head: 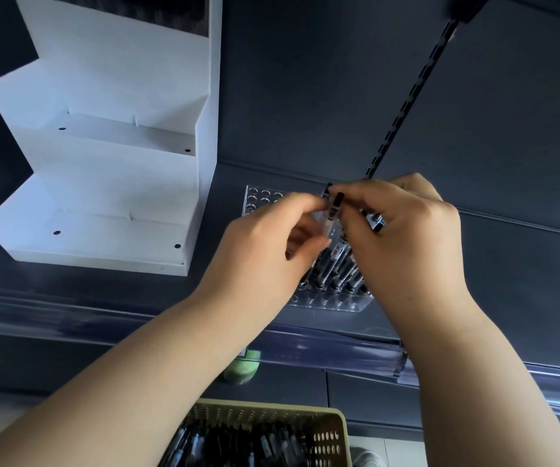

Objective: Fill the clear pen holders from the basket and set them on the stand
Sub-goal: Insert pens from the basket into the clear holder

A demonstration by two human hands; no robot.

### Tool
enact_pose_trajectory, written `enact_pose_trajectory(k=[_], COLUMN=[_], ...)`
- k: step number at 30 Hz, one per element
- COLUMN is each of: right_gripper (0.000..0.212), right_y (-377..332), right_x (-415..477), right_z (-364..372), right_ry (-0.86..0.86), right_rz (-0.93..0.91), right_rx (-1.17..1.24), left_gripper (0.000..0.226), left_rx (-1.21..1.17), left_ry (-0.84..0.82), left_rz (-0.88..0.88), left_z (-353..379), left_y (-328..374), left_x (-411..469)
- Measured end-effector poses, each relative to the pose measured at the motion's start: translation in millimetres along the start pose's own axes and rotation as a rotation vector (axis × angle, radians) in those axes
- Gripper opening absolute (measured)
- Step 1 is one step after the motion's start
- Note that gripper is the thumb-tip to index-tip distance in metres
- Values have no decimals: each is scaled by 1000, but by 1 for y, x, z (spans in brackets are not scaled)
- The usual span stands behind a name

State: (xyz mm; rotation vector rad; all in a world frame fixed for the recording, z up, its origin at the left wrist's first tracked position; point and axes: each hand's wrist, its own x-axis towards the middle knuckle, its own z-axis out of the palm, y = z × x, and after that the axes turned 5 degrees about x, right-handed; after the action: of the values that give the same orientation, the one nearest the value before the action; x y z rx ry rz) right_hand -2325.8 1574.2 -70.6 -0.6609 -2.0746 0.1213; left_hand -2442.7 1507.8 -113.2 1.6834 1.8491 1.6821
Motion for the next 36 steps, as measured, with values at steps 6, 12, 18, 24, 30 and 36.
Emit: enact_pose_trajectory(k=[6,12,18,24,30,36], right_gripper=[14,15,15,16,16,18], right_y=[2,4,2,-6,-18,-30], right_x=[-1,-1,0,-9,-42,-91], right_z=[-3,-7,-10,-21,-32,-36], right_ry=[-9,-18,-17,-17,-85,-359], right_rz=[34,83,101,55,-9,55], right_rx=[11,25,17,-22,-51,-44], left_gripper=[19,16,11,18,32,39], left_rx=[183,209,256,358,637,739], left_ry=[-47,-64,-62,-123,-204,-502], left_rz=[14,-62,-51,4,152,26], left_z=[7,11,12,0,-26,-46], left_y=[-10,-15,-15,-9,1,2], left_x=[-5,-6,-9,-19,-52,-95])
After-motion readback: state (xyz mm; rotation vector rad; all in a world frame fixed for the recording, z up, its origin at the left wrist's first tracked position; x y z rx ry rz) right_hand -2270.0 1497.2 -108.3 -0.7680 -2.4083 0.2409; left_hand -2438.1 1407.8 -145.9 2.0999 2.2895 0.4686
